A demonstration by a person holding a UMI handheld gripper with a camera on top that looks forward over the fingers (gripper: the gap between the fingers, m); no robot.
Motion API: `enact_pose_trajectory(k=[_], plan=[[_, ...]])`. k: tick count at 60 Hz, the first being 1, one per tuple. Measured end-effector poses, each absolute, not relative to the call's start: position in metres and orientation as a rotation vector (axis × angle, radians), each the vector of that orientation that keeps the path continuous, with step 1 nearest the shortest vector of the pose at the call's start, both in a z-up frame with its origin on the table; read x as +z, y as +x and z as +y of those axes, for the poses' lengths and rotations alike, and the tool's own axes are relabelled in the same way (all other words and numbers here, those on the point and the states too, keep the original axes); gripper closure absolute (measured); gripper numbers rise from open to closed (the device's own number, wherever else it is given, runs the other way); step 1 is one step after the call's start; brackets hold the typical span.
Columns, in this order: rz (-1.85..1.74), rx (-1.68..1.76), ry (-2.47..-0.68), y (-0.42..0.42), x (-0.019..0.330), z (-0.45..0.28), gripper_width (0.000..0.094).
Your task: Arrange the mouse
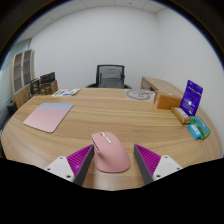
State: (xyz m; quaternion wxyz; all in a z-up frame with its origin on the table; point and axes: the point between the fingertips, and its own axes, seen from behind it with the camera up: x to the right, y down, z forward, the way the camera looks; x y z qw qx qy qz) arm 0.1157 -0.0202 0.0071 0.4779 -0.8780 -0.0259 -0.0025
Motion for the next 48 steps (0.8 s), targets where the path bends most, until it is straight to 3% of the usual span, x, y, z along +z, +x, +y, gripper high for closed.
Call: enact_pose_trajectory(k=[15,19,22,40,48], plan=[[0.059,0.027,-2.174,0.139,-0.008,0.02,0.0111],[0.048,0.021,-2.172,0.139,-0.008,0.025,0.0217],[0.045,0.024,-2.171,0.137,-0.009,0.028,0.0383],[0.124,-0.013,-2.218,0.142,-0.011,0.028,0.0547],[0.066,0.038,-2.245,0.118,0.01,0.032,0.0555]])
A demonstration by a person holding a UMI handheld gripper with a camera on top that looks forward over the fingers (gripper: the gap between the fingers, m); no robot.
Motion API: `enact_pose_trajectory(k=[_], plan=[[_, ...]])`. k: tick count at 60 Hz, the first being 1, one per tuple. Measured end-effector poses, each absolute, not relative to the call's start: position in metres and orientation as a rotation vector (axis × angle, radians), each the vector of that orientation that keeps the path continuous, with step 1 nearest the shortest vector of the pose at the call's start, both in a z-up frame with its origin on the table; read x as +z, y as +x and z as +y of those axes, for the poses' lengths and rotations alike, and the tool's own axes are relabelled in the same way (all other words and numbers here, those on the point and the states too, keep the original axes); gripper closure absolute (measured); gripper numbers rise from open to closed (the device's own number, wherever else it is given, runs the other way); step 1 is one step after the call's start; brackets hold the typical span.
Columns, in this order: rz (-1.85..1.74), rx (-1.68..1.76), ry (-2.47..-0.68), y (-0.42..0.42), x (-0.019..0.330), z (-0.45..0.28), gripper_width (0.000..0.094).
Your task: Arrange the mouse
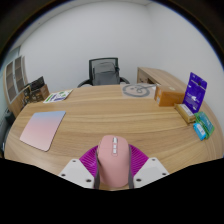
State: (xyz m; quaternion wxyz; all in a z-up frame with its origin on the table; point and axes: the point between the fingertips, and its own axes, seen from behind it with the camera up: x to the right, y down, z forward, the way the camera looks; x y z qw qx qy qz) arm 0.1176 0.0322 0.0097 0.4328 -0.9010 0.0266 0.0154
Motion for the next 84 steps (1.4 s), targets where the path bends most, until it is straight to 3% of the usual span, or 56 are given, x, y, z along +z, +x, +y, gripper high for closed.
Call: enact_pose_trajectory(k=[12,20,32,44,52,63,70,84], plan=[[0.055,0.088,-2.149,0.011,0.076,0.09,0.0555],[0.043,0.128,-2.119,-0.089,0.091,0.128,0.0557],[0.001,0.1,-2.185,-0.197,0.053,0.147,0.0555],[-0.026,0.003,-2.309,-0.219,-0.009,0.134,0.0551],[-0.068,-0.056,-2.293,-0.219,-0.008,0.136,0.0535],[-0.049,-0.046,-2.353,-0.218,-0.011,0.135,0.0359],[-0.047,-0.081,-2.344,-0.21,0.004,0.126,0.0089],[-0.056,0.046,-2.286,-0.229,0.05,0.061,0.009]])
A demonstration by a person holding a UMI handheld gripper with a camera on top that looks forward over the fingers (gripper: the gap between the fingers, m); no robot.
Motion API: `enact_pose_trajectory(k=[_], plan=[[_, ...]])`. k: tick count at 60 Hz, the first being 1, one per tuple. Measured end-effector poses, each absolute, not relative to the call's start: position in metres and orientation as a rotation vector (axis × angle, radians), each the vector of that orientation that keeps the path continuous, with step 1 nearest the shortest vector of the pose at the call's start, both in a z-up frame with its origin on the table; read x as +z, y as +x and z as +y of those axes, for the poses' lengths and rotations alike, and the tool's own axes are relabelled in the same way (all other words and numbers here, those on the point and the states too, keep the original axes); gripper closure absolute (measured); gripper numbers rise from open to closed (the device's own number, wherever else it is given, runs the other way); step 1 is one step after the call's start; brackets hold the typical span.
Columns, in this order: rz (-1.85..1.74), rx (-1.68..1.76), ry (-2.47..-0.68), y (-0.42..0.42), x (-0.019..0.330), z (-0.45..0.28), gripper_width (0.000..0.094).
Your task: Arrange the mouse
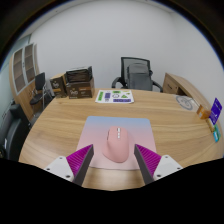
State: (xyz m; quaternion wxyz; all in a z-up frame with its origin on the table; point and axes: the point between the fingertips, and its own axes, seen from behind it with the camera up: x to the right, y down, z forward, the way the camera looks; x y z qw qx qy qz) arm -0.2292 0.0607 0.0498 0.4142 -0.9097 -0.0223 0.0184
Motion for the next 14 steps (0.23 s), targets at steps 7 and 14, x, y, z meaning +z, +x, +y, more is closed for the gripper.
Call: enact_pose_trajectory(k=[7,14], plan=[[-0.073,0.125,-2.237,-0.232,0.075,0.014,0.0089],[-0.157,0.184,-2.194,-0.233,0.091,-0.03,0.0099]])
